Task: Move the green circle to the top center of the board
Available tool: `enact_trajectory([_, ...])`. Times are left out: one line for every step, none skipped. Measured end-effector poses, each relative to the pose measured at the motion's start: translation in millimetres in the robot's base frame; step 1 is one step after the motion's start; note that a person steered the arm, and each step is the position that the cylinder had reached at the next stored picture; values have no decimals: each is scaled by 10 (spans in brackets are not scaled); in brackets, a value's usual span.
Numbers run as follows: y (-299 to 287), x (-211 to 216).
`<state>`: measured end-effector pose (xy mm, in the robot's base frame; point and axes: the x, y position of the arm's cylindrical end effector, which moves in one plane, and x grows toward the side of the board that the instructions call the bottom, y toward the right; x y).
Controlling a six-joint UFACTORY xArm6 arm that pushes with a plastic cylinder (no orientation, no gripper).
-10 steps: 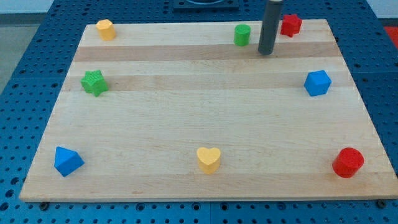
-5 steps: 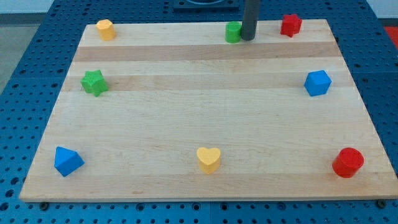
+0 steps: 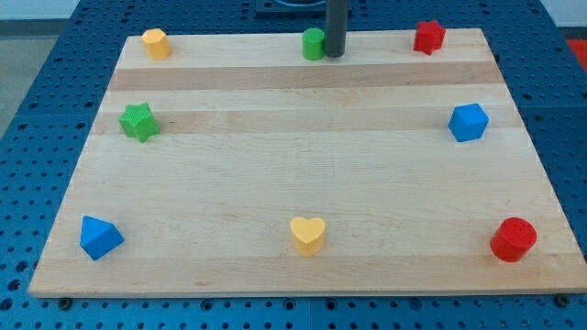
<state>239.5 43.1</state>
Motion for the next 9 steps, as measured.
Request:
enact_trajectory([-69, 73])
enact_trajectory([-150, 73])
enact_trajectory([-220, 73])
enact_trajectory([-225, 195])
enact_trajectory([-395, 303])
enact_trajectory([-635, 279])
enact_trajectory([-641, 148])
enact_trajectory([-617, 25])
enact_trajectory([-617, 80])
